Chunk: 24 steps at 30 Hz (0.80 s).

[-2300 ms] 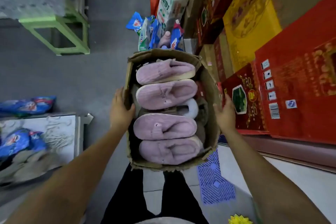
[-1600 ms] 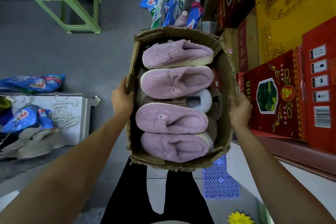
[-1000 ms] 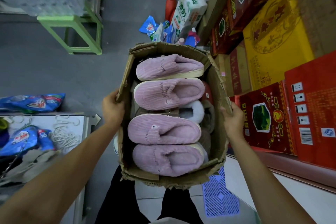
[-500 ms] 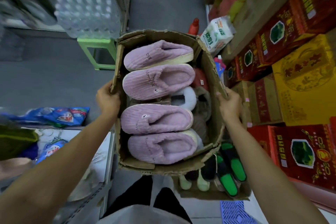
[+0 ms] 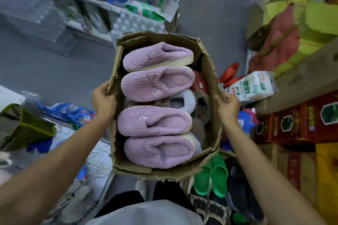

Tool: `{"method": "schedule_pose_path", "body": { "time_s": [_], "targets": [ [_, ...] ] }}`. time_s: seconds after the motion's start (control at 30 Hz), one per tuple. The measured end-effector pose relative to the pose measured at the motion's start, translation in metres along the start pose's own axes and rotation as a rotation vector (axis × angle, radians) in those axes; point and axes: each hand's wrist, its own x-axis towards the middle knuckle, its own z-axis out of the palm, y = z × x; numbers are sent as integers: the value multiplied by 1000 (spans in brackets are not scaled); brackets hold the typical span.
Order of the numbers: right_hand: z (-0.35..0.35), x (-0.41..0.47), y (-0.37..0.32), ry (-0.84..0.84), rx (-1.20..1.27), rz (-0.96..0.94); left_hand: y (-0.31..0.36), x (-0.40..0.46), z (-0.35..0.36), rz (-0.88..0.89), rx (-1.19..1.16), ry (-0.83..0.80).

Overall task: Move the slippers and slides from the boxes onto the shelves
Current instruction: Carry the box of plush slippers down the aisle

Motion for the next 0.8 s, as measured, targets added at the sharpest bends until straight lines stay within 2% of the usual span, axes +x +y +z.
{"method": "schedule_pose_path", "body": {
  "time_s": [0.13,0.3,0.4,0.57,0.8],
  "targets": [
    [47,72,-28,-118,-57,-86,10,36,-4,-74,33,101],
    [109,136,-92,-270,-111,-194,25,74,-26,-167,35,278],
    [152,163,-130,-346,-115,-254,21,110,-46,-219,20,326],
    [239,201,-183,-391,-115,-259,13,181,-78,-272,-1,430],
    [344,232,-260,-437,-118,-287,20,280,-123,-287,-59,486]
  ]
}}
